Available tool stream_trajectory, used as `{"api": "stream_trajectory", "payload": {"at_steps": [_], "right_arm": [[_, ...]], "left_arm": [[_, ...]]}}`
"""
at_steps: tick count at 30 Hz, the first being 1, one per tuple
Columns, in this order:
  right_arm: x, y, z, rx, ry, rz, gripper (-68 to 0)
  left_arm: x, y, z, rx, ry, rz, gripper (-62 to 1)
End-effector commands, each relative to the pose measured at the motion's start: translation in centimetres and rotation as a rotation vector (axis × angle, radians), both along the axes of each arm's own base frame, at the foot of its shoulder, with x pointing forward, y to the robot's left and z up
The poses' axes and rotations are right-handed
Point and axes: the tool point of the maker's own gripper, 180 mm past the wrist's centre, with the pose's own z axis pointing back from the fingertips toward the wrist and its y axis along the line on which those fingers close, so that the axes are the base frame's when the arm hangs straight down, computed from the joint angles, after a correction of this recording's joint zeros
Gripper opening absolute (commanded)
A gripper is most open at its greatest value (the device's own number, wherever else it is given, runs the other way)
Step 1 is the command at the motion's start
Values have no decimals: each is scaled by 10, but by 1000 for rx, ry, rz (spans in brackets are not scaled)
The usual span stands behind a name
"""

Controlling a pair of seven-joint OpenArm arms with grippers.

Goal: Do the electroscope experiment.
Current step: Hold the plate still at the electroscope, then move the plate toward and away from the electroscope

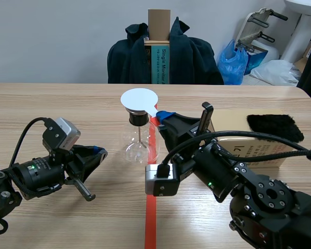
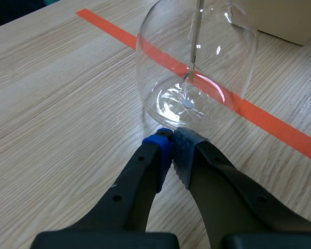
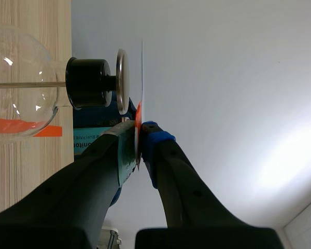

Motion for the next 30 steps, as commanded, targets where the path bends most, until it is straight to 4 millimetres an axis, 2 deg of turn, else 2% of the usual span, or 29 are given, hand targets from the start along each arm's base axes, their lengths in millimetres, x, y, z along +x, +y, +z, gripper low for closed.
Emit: {"api": "stream_trajectory", "payload": {"at_steps": [1, 15, 30], "right_arm": [[6, -3, 12, 12, -39, -7, -669], [9, -7, 12, 16, -36, -37, -669], [35, -41, 12, 43, -17, -272, -669]], "left_arm": [[4, -3, 12, -24, -33, -5, -581], [3, -1, 11, -20, -40, 7, -581], [10, 5, 12, 7, -71, 49, -581]]}}
